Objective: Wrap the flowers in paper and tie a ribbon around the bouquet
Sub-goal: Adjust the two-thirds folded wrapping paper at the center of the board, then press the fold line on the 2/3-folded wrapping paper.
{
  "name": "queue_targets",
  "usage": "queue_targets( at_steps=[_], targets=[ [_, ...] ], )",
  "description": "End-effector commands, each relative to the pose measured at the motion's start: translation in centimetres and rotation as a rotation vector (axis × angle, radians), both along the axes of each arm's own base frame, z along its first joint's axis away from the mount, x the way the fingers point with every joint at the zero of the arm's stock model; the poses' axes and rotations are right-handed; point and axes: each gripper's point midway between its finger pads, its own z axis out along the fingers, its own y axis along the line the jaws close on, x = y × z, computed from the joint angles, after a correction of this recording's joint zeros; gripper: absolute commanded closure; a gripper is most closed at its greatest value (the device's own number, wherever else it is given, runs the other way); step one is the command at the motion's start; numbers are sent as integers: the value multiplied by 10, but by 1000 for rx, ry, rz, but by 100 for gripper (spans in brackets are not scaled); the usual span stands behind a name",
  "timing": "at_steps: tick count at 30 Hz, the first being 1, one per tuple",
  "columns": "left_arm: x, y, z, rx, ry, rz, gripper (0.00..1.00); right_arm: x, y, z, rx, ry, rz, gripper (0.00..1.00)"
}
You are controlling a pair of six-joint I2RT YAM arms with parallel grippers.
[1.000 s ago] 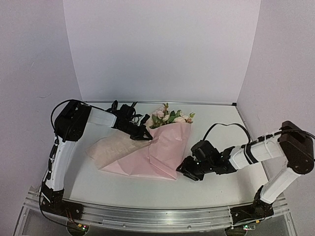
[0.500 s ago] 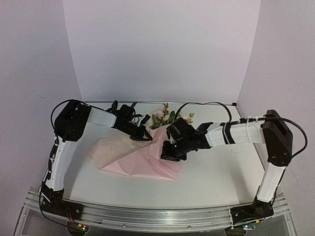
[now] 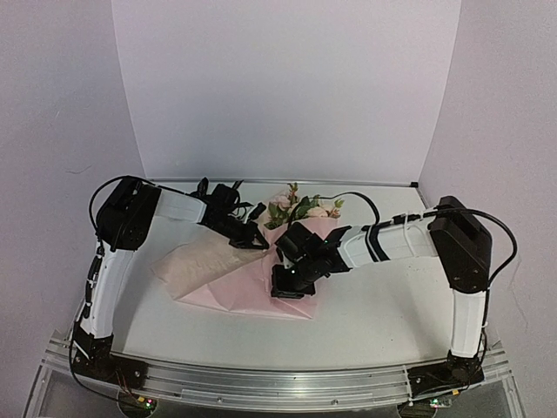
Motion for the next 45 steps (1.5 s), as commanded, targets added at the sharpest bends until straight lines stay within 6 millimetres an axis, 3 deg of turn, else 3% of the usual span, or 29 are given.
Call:
queue_targets(
  at_steps=[1, 4, 8, 13, 15, 18, 23, 26, 29, 31, 37, 41, 45],
  targets=[
    [17, 0, 19, 9, -36, 42, 99, 6, 7, -15, -20, 1, -2, 85],
    [28, 5, 28, 32, -35, 124, 89, 7, 4, -27, -47, 6, -17, 85],
    [38, 19, 56, 49, -30, 269, 70, 8, 0, -37, -72, 11, -41, 86],
    [34, 67, 84, 91, 19, 550, 52, 5, -7, -49, -92, 32, -69, 87],
    [22, 89, 98, 88, 43, 664, 47, 4, -8, -53, -88, 35, -72, 87],
    [-8, 121, 98, 91, 122, 822, 45, 4, -6, -55, -76, 36, -72, 86],
    [-71, 180, 74, 53, 265, 1094, 46, 3, -2, -58, -61, 45, -59, 87],
    [-96, 197, 72, 42, 279, 1174, 47, 3, 2, -58, -55, 49, -48, 87],
    [-113, 199, 71, 32, 276, 1218, 52, 3, 5, -59, -48, 53, -41, 86],
    [-122, 190, 69, 32, 271, 1215, 54, 3, 7, -59, -44, 56, -38, 86],
    [-125, 125, 73, -77, 289, 1107, 64, 3, 9, -62, -45, 60, -31, 86],
    [-121, 91, 55, -91, 323, 1016, 67, 2, 9, -65, -48, 68, -29, 86],
    [-135, 91, 24, -97, 398, 999, 71, 1, 8, -68, -53, 71, -29, 86]
  ],
)
